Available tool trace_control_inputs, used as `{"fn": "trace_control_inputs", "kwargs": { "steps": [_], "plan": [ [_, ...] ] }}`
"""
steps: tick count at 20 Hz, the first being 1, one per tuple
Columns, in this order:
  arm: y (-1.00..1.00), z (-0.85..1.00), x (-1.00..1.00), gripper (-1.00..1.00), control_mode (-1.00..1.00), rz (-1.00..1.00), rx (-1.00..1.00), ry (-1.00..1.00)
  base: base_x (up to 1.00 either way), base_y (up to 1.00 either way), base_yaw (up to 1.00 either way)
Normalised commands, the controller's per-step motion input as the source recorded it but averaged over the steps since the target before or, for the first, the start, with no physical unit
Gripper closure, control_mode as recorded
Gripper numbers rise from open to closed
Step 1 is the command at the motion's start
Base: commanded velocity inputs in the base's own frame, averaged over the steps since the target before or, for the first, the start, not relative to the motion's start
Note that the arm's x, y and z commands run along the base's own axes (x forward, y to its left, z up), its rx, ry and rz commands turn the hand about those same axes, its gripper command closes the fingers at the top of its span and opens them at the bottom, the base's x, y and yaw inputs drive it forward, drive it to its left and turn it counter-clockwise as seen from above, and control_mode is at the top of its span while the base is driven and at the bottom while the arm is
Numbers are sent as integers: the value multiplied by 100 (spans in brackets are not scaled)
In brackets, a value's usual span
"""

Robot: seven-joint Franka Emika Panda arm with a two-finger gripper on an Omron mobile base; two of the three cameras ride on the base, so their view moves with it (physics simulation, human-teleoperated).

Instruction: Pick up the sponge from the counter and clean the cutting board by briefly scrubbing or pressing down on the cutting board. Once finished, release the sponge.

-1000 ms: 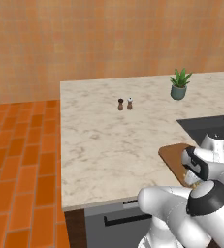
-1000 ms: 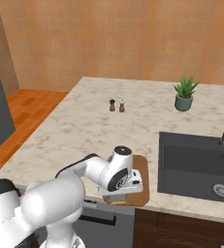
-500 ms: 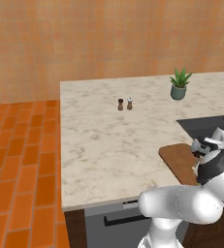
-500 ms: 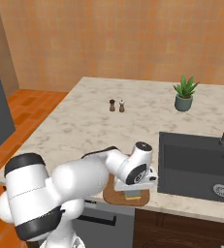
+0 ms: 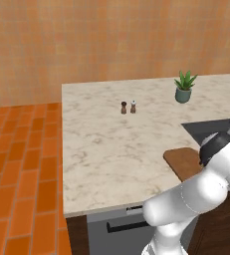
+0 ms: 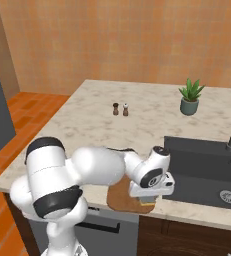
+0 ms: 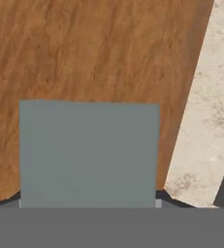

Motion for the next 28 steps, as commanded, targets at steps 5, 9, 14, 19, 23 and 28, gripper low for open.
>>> {"fn": "trace_control_inputs", "kwargs": {
  "steps": [5,9,14,19,23,28],
  "plan": [
    [7,-20,0,100,-100,3,-1,-4,0,0,0],
    [98,0,0,100,-100,12,-6,-3,0,0,0],
    [100,38,7,100,-100,12,-17,-4,0,0,0],
    [100,32,38,100,-100,3,-15,-7,0,0,0],
    [100,0,50,100,-100,18,9,8,0,0,0],
    [100,0,50,100,-100,46,0,7,0,0,0]
  ]
}}
